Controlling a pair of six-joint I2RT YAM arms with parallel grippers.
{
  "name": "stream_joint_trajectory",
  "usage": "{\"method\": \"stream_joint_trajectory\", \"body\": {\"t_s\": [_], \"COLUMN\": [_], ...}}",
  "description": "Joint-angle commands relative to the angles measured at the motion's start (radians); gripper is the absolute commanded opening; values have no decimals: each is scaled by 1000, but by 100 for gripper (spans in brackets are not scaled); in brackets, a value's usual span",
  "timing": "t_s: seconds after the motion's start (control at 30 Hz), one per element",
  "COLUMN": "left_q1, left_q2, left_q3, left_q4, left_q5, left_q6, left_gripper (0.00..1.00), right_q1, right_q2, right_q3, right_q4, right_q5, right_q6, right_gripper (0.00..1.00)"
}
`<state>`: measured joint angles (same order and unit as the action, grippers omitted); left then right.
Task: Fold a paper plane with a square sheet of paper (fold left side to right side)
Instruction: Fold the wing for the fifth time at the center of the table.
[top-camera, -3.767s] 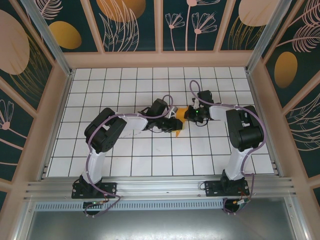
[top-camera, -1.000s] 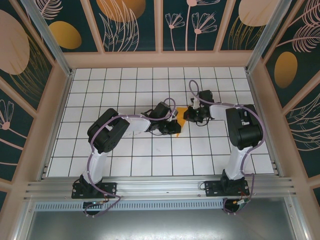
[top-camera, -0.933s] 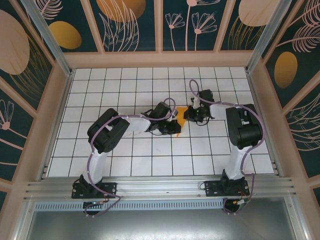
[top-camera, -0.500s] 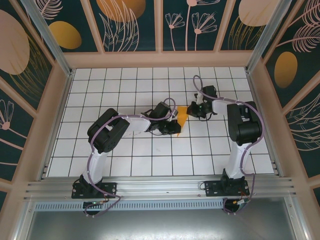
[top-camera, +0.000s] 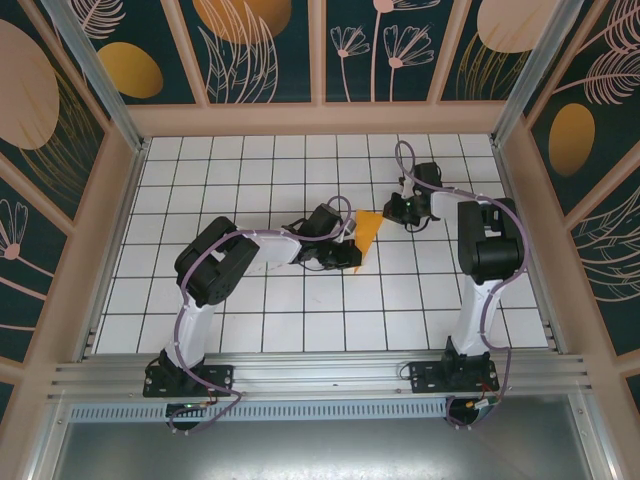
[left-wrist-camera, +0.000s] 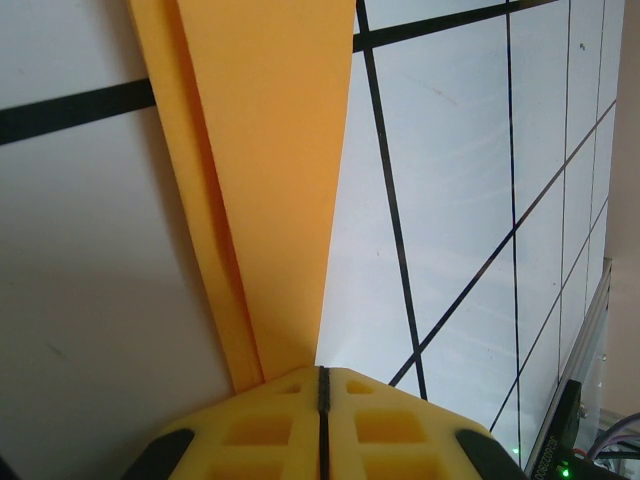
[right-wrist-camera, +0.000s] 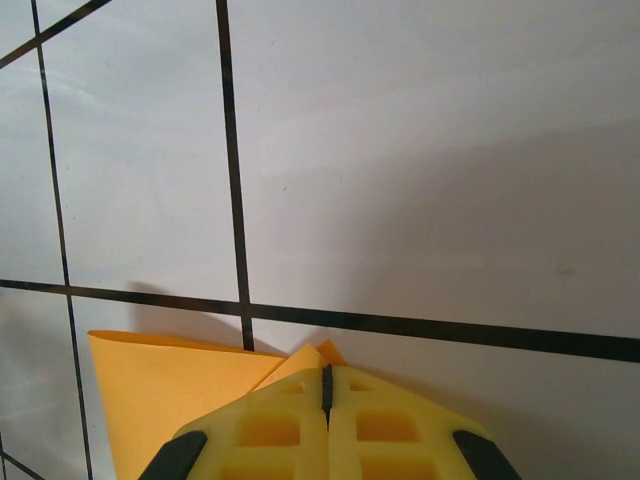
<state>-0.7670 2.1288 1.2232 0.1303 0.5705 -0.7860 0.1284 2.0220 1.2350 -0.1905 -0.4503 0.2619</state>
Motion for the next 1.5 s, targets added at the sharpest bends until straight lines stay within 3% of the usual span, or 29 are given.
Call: {"method": "stream_joint_trajectory", "body": {"t_s": [0.0,0.5,0.7,0.9,1.1,1.47], "left_q1": [-17,-17,-17,-17,-17,-17], "left_q2": [44,32,27,21,10,-70], "left_q3": [-47,-45,-37,-36,-29,15], "left_q4": [-104,-74,-66,-63,-70,-92], "left_q5": [-44,-43,-43,-44,-45,-39], "left_q6": [23,10,5,4,11,39], "left_gripper": [9,9,10,10,11,17], "right_q1": [-28,-71,-46,48,116,117], "right_q2": [47,20,-175,-305,-220,-130], "right_q3": [45,129,-41,-242,-250,-223], "right_q4": [16,9,46,122,155,50], "right_q5": [61,59,-67,-168,-183,-71], "right_q6": [-29,-47,-7,95,145,113], "right_gripper": [0,0,0,0,0,0]}}
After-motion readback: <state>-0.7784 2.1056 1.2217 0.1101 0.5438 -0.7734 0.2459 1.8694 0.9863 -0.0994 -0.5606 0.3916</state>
